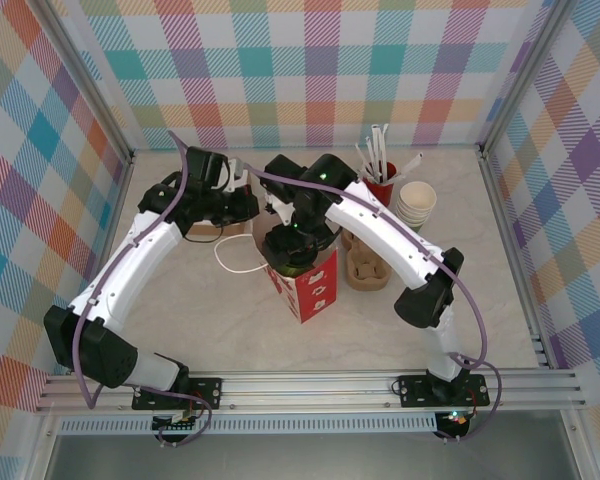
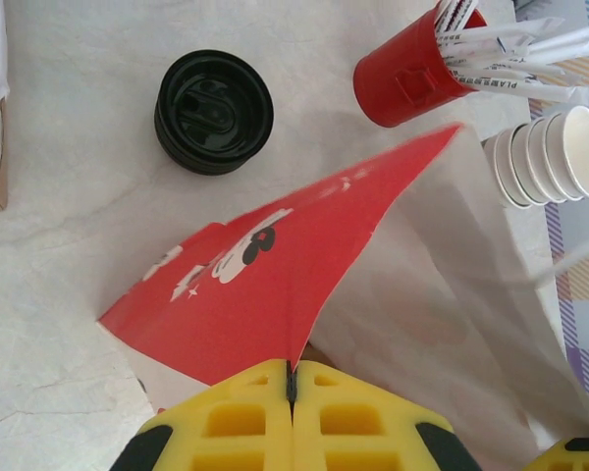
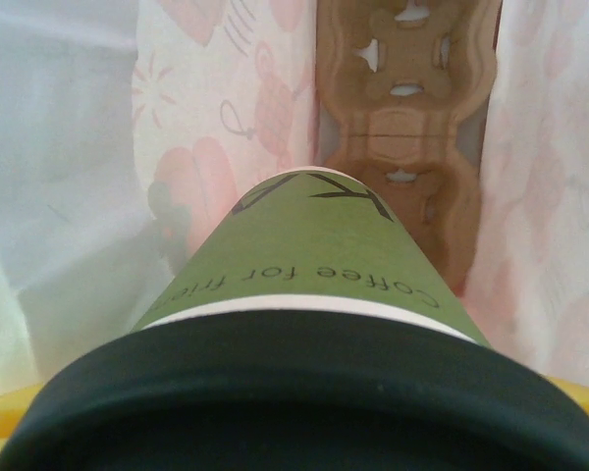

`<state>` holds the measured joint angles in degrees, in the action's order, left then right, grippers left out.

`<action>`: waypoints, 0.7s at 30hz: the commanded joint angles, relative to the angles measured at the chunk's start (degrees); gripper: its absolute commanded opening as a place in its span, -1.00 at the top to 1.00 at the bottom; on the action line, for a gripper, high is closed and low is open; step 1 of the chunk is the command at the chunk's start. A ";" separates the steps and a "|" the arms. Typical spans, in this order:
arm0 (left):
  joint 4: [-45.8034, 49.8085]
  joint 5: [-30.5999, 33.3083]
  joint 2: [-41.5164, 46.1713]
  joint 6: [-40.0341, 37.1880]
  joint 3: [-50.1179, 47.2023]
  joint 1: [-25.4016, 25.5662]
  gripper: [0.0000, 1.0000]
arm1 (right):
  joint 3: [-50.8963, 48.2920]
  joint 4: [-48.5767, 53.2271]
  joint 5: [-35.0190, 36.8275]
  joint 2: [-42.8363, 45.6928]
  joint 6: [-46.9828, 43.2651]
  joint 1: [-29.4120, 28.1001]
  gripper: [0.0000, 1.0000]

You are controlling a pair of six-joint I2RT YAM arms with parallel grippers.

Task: Pack the takeout coffee

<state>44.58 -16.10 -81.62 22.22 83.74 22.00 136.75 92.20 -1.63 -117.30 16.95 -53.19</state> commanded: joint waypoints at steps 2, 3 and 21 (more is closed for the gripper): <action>0.82 -0.78 -1.09 -1.47 1.07 0.59 1.00 | 1.12 7.33 2.07 -0.19 0.89 1.63 -0.52; 0.86 -0.78 -1.11 -1.38 0.87 0.55 1.00 | 0.77 7.21 2.62 0.35 1.23 2.06 -0.52; 1.40 -1.39 -0.69 -1.37 1.38 0.59 1.00 | -3.15 7.51 4.27 -0.65 -2.90 2.45 -0.53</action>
<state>44.45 -16.91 -81.93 21.63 83.96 22.00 135.22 92.18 2.42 -117.30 15.33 -50.61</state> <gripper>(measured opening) 0.040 0.843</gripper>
